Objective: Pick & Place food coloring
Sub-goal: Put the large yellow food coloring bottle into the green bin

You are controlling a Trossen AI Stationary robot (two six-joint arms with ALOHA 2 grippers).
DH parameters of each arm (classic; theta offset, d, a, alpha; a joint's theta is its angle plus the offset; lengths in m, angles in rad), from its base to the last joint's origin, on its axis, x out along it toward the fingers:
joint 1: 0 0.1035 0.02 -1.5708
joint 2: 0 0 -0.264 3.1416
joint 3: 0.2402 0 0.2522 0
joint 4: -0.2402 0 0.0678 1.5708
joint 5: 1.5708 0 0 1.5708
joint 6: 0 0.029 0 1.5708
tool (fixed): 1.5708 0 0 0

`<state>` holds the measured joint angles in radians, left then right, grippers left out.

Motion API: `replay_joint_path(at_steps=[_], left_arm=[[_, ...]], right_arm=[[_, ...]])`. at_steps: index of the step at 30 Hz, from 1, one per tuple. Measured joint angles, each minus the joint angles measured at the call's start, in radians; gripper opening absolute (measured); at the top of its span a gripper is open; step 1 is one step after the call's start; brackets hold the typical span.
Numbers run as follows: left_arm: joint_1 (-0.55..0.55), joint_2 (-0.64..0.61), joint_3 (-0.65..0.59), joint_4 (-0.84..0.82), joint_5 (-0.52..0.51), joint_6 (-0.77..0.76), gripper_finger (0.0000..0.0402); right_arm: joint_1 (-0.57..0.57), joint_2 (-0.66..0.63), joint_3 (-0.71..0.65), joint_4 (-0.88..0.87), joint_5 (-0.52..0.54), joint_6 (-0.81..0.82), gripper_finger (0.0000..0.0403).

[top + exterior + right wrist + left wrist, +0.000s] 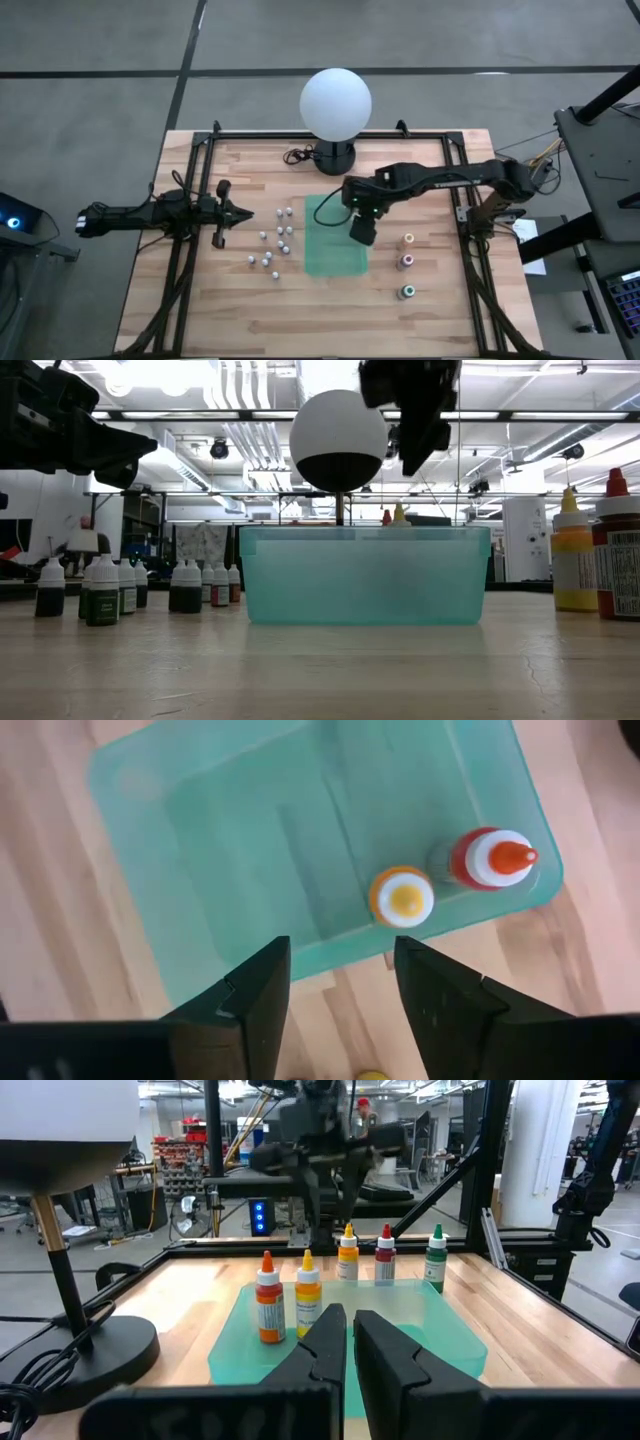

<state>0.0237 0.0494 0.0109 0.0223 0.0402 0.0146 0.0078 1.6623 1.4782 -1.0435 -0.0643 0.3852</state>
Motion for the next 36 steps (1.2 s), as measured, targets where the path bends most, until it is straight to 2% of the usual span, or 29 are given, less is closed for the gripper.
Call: replay_joint_path(at_steps=[14, 21, 36], left_arm=[[0.000, 0.000, 0.000, 0.000, 0.000, 0.000, 0.0000], [0.000, 0.000, 0.000, 0.000, 0.000, 0.000, 0.0000], [0.000, 0.000, 0.000, 0.000, 0.000, 0.000, 0.0000]], right_arm=[[0.019, -0.126, -0.101, 0.003, -0.001, -0.049, 0.0167], [0.032, -0.241, -0.215, 0.001, -0.098, -0.129, 0.0167], [0.036, -0.484, -0.323, -0.073, -0.125, -0.252, 0.0167]])
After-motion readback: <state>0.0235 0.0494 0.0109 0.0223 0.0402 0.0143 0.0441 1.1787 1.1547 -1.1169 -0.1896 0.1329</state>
